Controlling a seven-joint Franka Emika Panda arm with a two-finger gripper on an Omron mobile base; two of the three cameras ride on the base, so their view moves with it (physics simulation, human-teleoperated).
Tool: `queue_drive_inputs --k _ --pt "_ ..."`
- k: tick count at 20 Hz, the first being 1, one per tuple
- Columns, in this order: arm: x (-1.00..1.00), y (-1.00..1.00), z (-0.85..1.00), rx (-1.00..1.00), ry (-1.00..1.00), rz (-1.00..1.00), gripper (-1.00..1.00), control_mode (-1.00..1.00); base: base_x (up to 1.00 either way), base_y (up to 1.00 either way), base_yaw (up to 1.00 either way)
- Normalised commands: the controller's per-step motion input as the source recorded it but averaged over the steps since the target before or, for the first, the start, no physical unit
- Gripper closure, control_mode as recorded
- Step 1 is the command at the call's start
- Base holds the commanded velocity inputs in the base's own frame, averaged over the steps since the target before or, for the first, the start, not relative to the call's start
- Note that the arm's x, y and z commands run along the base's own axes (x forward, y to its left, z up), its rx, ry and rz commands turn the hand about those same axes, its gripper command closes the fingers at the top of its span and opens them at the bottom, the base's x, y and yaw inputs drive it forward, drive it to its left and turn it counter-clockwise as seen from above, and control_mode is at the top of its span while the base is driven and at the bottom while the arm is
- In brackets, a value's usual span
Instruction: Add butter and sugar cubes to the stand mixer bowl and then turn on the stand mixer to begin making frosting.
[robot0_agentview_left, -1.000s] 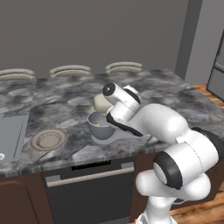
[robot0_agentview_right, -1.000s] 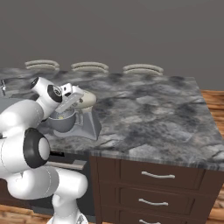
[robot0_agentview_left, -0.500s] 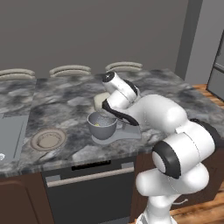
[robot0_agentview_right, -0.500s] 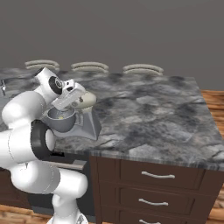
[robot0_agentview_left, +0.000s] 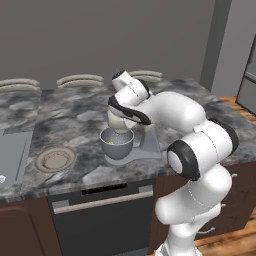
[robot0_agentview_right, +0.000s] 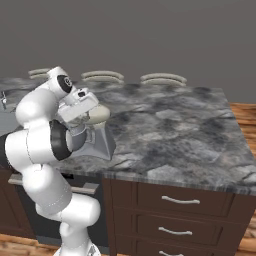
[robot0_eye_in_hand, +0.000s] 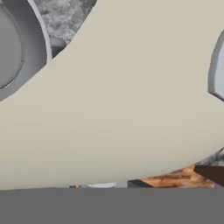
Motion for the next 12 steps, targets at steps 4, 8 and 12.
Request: queue_drive_inputs --k 4,8,12 --pt "0.14 -0.13 -0.19 0.11 0.00 0.00 1.00 -1.00 0.00 0.00 0.00" --pt "0.10 -0.26 -0.12 0.18 0.00 0.00 1.00 -1.00 0.00 0.00 0.00" --pt "0.08 -0.33 -0.13 0.26 0.00 0.00 1.00 -1.00 0.00 0.00 0.00"
